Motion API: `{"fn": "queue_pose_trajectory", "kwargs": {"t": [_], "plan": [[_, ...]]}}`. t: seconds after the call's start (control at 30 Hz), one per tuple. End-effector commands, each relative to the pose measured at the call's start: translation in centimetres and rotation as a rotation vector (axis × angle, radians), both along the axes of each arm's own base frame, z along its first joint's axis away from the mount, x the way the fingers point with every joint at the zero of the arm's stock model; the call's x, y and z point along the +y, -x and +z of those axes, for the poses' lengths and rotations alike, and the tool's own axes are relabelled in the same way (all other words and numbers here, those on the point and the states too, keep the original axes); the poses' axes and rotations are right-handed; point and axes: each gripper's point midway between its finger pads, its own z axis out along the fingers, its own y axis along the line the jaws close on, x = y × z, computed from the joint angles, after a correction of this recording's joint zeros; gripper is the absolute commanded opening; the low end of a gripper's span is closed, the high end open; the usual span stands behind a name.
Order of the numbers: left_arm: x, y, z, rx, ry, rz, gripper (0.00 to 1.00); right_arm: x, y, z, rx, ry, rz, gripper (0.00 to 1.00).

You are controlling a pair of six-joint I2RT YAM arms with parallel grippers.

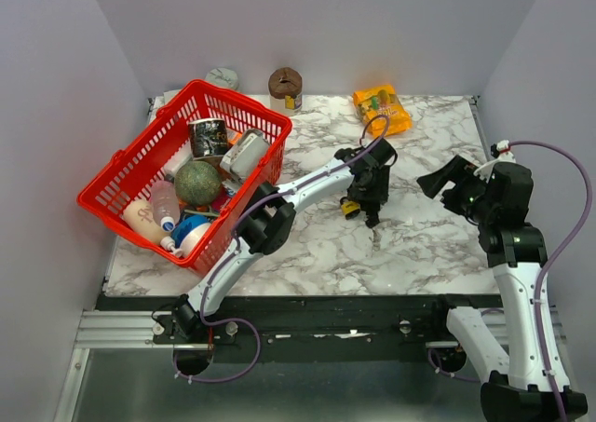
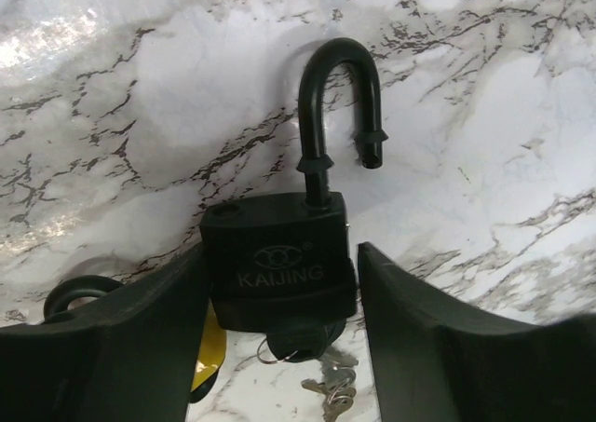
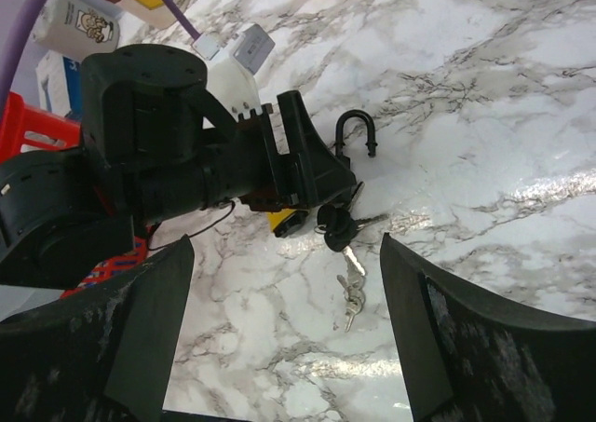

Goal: Unlock with the key

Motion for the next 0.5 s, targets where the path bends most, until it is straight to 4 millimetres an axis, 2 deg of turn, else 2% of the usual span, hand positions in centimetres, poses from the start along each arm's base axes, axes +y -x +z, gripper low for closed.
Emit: {"fn": "queue_pose_trajectory", "kwargs": {"t": [0.0,0.2,0.27,0.3,0.4,0.43,0.47], "plan": [[-1.4,-0.7,1.8,-0.048,0.073,-0.051,0.76,-0.8,0.0,-0.7,0.014,0.043,-0.018,0.89],[-2.1,-0.8,3.4,-0.084,0.119,-0.094,0.83,-0.8,0.0,-0.9,0.018,0.053,-0.014,0.89],[-2.6,-1.2,5.1,-0.129,0.158,-0.112,0.84,-1.0,0.0,-1.0,0.018,0.059,-0.020,0.89],[-2.8,-1.4,5.8,-0.147,0.174,-0.118,0.89,-1.1,0.1,-1.0,0.021,0.064,-0.022,0.89],[-3.3,-2.3,9.9,-0.258,0.235,-0.147,0.94,-1.4,0.1,-0.7,0.017,0.077,-0.038,0.89],[-3.2,-2.6,12.3,-0.312,0.257,-0.148,0.95,-1.5,0.2,-0.4,0.014,0.080,-0.042,0.89],[-3.0,-3.1,13.4,-0.362,0.261,-0.162,0.95,-1.5,0.1,-0.3,0.015,0.081,-0.045,0.89]]}}
